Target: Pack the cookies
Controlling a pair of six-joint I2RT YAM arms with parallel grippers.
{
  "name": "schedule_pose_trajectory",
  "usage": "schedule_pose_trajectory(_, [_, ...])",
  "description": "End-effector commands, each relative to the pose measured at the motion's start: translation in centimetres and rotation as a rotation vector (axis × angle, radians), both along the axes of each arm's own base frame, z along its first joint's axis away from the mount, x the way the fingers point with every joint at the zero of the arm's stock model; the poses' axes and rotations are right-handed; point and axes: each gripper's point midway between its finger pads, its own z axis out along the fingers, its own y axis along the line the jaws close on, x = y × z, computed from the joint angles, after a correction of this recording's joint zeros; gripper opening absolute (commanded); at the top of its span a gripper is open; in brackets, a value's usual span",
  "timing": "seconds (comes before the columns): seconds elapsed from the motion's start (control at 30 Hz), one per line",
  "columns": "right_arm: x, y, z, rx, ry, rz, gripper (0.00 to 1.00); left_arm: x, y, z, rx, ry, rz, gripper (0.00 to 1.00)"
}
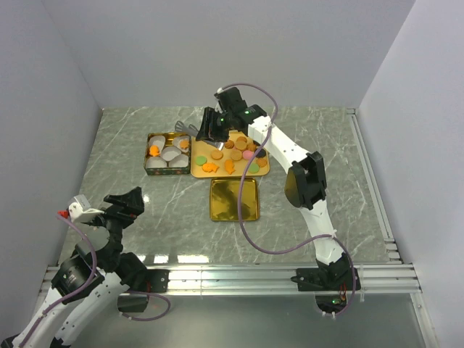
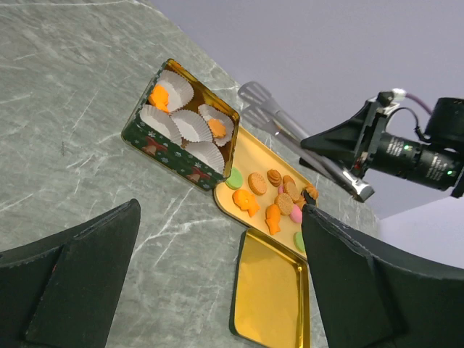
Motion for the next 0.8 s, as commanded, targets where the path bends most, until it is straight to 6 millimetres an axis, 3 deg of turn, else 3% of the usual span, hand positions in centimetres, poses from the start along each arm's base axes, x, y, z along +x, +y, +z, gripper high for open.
schedule_pose_trajectory(0.0, [0.3, -1.1, 7.5, 0.066, -0.143, -0.028, 0.56, -0.2, -0.1, 1.5, -0.013, -0.05, -0.023, 0.99])
schedule_pose_trajectory(0.17, [-1.4, -2.9, 9.2, 0.045, -0.163, -0.053, 0.55, -0.3, -0.1, 1.6, -0.034, -0.054, -0.025, 0.99])
schedule_pose_trajectory(0.2, [-1.8, -3.4, 8.5, 0.022, -0.151, -0.065, 0.55, -0.4, 0.0, 1.5, -0.038, -0.053, -0.023, 0.99])
schedule_pose_trajectory(0.23, [-2.4, -4.1, 9.8, 0.025, -0.172, -0.075, 0.55, -0.4, 0.0, 1.5, -0.045, -0.057, -0.023, 0.98])
schedule_pose_trajectory(0.3, [-3.3, -5.4, 9.0, -0.021, -0.158, -0.087, 0.55, -0.6, 0.0, 1.6, -0.057, -0.065, -0.027, 0.98])
schedule_pose_trajectory(0.33, [-3.8, -6.2, 10.1, -0.029, -0.183, -0.102, 0.55, -0.6, 0.1, 1.6, -0.061, -0.067, -0.027, 0.98])
schedule_pose_trajectory(0.47, [-6.1, -9.6, 9.2, -0.133, -0.195, -0.121, 0.55, -0.7, -0.2, 1.7, -0.068, -0.069, -0.042, 0.98])
schedule_pose_trajectory(0.5, [-7.0, -10.4, 7.4, -0.174, -0.168, -0.12, 0.55, -0.7, -0.3, 1.7, -0.065, -0.07, -0.05, 0.98])
schedule_pose_trajectory(0.57, [-8.1, -12.0, 7.9, -0.199, -0.196, -0.141, 0.54, -0.7, -0.5, 1.7, -0.064, -0.073, -0.061, 0.98])
schedule_pose_trajectory(0.6, [-8.9, -12.8, 6.5, -0.228, -0.174, -0.137, 0.54, -0.7, -0.6, 1.6, -0.06, -0.071, -0.066, 0.98])
schedule_pose_trajectory(0.63, [-9.5, -13.3, 7.0, -0.226, -0.189, -0.14, 0.54, -0.6, -0.6, 1.6, -0.058, -0.068, -0.064, 0.98])
schedule_pose_trajectory(0.77, [-10.6, -15.2, 5.6, -0.302, -0.2, -0.13, 0.54, -0.4, -1.0, 1.8, -0.029, -0.069, -0.082, 0.99])
